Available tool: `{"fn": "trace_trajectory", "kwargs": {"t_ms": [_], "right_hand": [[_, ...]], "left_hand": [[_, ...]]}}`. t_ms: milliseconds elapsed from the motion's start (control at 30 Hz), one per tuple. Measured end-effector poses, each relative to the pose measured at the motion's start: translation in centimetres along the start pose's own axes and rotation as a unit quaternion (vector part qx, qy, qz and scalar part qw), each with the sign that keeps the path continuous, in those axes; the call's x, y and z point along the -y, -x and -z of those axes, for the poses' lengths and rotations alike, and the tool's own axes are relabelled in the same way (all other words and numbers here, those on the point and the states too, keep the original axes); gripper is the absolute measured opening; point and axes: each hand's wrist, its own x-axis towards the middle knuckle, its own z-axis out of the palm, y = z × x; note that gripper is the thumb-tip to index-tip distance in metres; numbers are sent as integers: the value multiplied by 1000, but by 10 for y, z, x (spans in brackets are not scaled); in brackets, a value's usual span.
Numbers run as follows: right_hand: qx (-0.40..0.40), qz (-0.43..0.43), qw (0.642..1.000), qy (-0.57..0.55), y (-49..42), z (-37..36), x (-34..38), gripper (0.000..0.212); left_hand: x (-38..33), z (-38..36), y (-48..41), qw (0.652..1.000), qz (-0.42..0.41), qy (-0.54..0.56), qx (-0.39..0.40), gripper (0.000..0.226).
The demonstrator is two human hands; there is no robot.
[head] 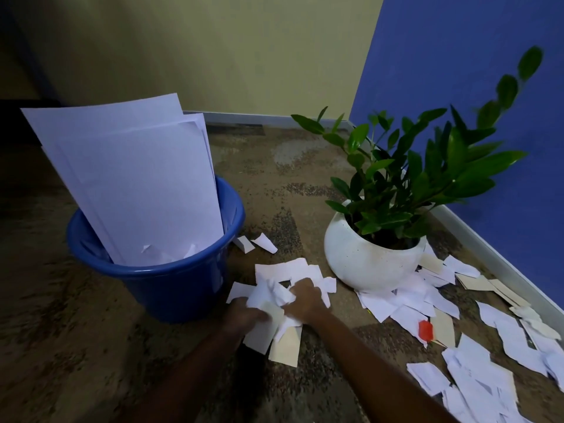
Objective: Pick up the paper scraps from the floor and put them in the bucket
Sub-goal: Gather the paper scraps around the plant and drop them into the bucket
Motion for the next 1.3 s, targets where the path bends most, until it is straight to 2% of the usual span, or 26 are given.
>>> {"fn": "trace_trajectory", "kwargs": {"t_ms": [67,133,167,300,433,500,633,767,833,967,1033,1133,1200,1267,1300], "right_hand": [[-2,32,999,-7,2,-6,-1,32],[-1,70,997,-11,4,-7,-4,8],[-5,82,996,-23,6,-5,-7,3],[-14,63,993,-99,16,4,-15,36],[-31,71,981,-175,30,33,1,41],[-70,100,969,-214,40,55,18,40],[-180,189,926,-273,67,102,61,34],[-276,296,866,-293,95,131,106,19],[-307,327,839,-307,106,135,125,18],[-332,358,814,-315,116,126,154,19],[-316,365,819,-311,116,114,165,13],[-256,339,857,-290,108,91,174,5],[-207,308,889,-269,101,78,174,15],[-146,296,909,-255,96,71,170,31],[-128,301,912,-249,94,70,166,39]], "left_hand": [[-3,-5,2,999,-2,-43,-19,60],[-4,-9,4,999,2,-51,-18,62],[-4,-10,5,999,3,-51,-15,61],[-9,-10,14,999,-20,-47,-17,60],[-33,-6,36,992,-112,-55,-28,61],[-50,2,51,974,-206,-67,-60,53],[-86,28,85,916,-363,-64,-158,44],[-111,56,112,863,-443,-25,-241,39],[-115,73,121,842,-460,-13,-280,36],[-112,112,126,821,-440,-9,-365,32],[-105,128,122,831,-396,12,-391,33],[-93,142,111,868,-300,24,-395,43],[-88,144,105,890,-247,31,-381,53],[-87,138,102,892,-230,15,-389,60],[-87,132,103,879,-244,-1,-409,60]]}}
